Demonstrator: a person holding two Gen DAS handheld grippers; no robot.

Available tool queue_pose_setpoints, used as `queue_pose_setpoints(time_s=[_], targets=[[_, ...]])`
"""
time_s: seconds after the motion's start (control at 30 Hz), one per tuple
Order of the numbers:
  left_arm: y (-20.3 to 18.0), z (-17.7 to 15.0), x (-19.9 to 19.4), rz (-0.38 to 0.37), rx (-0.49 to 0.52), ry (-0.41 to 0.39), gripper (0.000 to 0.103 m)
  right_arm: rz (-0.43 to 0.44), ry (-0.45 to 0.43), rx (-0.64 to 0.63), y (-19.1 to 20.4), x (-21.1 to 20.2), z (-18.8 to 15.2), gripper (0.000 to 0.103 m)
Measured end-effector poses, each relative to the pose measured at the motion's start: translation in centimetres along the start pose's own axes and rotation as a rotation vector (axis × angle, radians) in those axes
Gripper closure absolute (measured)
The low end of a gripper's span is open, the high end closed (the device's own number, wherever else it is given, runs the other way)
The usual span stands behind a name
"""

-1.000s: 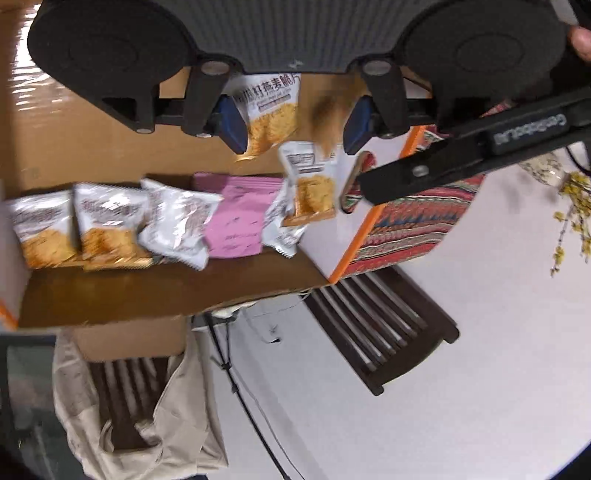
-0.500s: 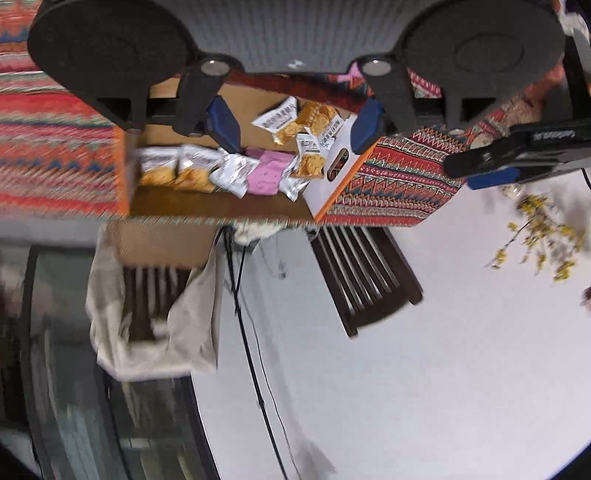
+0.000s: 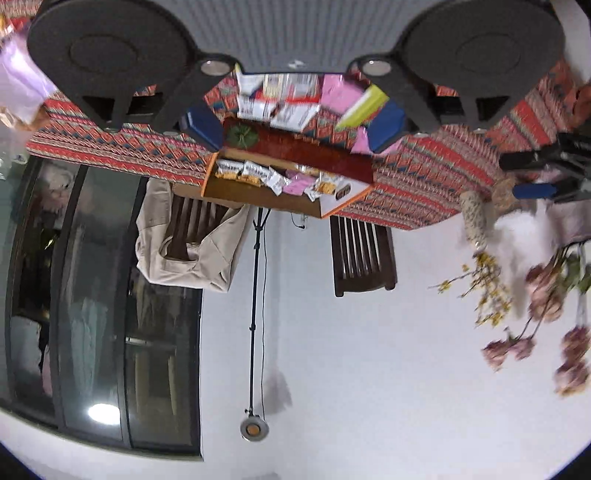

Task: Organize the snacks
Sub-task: 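Withdraw both tools from the box toward the remaining snacks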

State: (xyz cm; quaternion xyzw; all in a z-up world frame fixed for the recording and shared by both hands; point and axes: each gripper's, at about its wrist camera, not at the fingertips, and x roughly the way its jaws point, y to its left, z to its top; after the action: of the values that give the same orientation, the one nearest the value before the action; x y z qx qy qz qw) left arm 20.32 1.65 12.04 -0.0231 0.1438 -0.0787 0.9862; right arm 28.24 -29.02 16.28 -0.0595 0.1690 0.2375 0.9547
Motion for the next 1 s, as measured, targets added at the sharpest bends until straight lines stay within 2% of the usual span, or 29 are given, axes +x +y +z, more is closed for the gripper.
queue_pose_setpoints(time_s=[0.13,0.23,0.33,0.47,0.57,0.7,1.0], targets=[[-1.7,-3.5,-2.7,0.063,0.005,0.018,0.0,-0.065,-0.007,-0.038,2.3,-2.3,-5.1,0.013],[-2.6,-6.8,-3.6,0.083,0.023,0.051,0.0,-0.076,0.002,-0.009,3.9,-3.3,-9.7,0.013],[-3.2,-9.6,-3.6,0.07,0.047,0.124,0.0,-0.09,0.031,0.059,5.3,-3.8,-14.6,0.013],[-3.2,-11.4,-3.1,0.051,0.027,0.178,0.0,-0.104,0.126,0.136,6.6,-3.3,-19.4,0.014],[-3.4,-12.0,-3.2,0.049,0.029,0.182,0.0,-0.111,0.165,0.168,7.1,-3.2,-21.1,0.014],[-3.4,-12.4,-3.0,0.049,0.021,0.191,0.0,-0.117,0.17,0.189,7.2,-3.4,-21.9,0.014],[-2.5,-12.0,0.0,0.044,-0.022,0.217,0.0,-0.142,0.148,0.226,5.7,-2.7,-21.2,0.014]])
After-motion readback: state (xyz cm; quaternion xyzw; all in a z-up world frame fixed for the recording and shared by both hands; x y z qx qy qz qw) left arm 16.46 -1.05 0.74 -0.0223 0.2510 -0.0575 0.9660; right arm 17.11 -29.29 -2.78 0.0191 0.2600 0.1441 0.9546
